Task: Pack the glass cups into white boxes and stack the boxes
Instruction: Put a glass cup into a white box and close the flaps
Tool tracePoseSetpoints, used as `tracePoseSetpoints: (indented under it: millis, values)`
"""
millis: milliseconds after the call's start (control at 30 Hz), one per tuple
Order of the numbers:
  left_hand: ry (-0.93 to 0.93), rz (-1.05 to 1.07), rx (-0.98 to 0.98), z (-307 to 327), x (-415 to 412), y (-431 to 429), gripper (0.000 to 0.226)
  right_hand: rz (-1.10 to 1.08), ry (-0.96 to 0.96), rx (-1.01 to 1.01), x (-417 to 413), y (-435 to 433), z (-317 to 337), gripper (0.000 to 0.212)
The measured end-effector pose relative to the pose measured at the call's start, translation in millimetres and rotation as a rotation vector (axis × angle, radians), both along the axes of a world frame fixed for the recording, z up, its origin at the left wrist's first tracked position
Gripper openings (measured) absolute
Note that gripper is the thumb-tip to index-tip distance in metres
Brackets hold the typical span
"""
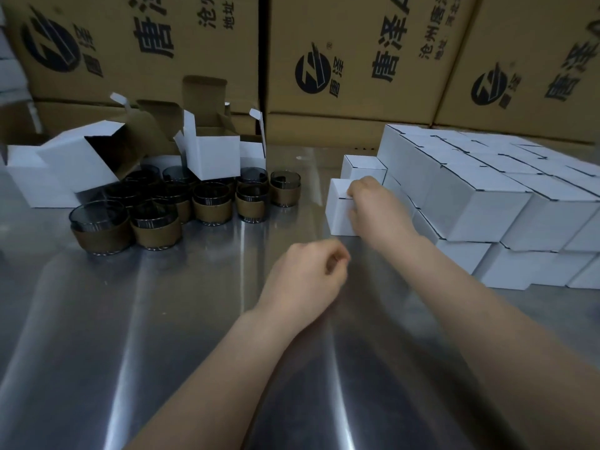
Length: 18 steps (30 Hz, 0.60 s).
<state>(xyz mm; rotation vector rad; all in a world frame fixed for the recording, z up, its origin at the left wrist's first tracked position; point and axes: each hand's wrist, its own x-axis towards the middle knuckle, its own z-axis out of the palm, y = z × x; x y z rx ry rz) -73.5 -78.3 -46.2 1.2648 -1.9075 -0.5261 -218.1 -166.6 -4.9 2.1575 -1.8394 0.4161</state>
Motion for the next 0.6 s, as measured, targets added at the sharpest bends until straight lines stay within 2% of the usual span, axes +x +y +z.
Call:
tracePoseSetpoints:
  millis: [167,300,600]
  values:
    - [-0.168,-0.146,-0.006,7,-16,19,0.014,-0.113,0.086,-0.015,-10,-18,8,0.01]
    - [-0.229,-0.23,-0.009,6,-23,26,0.015,-0.159,0.152,-0.049,-15,-27,10,0.01]
    - [-0.266,-0.274,-0.002,2,-26,28,0.014,-0.198,0.063,-0.01,-20,-46,7,0.023]
